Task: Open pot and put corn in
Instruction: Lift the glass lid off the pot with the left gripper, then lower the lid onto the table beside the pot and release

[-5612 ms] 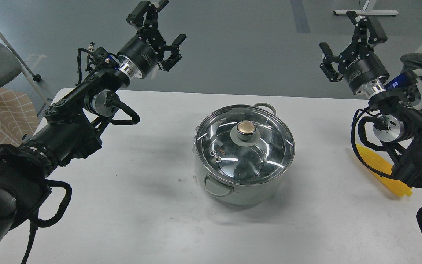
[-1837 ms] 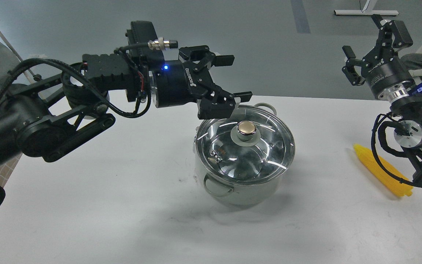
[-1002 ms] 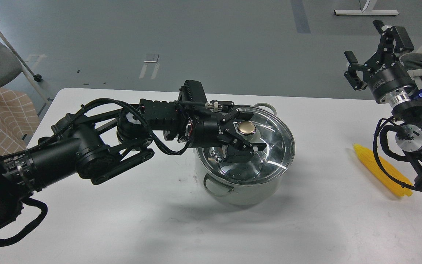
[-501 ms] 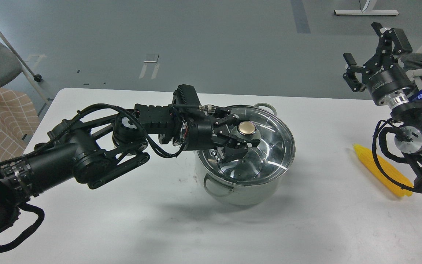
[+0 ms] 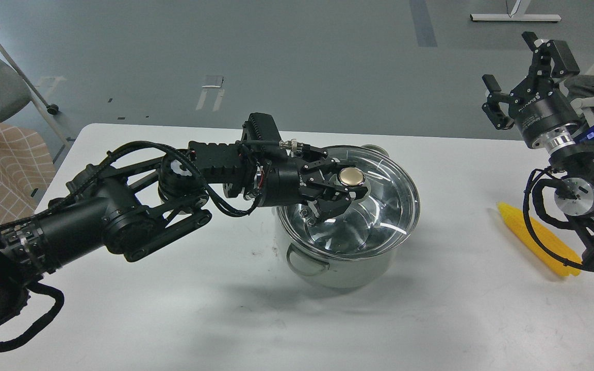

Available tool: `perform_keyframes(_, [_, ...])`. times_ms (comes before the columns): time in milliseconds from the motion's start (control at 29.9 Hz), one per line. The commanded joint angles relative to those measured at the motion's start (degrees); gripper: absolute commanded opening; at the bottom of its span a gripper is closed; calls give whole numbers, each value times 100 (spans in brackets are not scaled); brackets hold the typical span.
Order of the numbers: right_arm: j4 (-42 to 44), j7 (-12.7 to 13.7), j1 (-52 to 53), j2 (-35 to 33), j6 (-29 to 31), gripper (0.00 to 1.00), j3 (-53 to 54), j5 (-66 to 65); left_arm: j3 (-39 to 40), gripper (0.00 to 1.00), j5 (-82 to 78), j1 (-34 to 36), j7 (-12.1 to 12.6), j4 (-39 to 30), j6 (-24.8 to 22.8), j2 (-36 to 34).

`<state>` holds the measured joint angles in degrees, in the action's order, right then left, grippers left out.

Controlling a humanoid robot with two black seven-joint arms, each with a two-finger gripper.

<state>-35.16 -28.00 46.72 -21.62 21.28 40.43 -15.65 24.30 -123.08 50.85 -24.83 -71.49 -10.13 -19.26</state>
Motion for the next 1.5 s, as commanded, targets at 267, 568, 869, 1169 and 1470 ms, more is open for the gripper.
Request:
perform_keyframes(267, [0, 0, 4, 0, -1, 100, 0, 0, 302, 13, 714, 364, -92, -611, -15, -1587])
perform_keyframes(568, [9, 0, -5, 0, -1, 100, 0, -9, 426, 13, 1022, -84, -317, -823, 1056, -3329])
perform_keyframes(869, [9, 0, -75, 9, -1, 100, -9, -17, 418, 14, 1155, -1971, -317, -403, 2900, -3998])
perform_keyframes(1169, [9, 0, -84, 9, -1, 100, -9, -26, 374, 14, 1137, -3204, -317, 1048, 3813, -3674])
perform_keyframes(1470, [9, 0, -93, 9, -1, 100, -9, -35, 374, 14, 1119, -3547, -317, 1611, 3813, -3287])
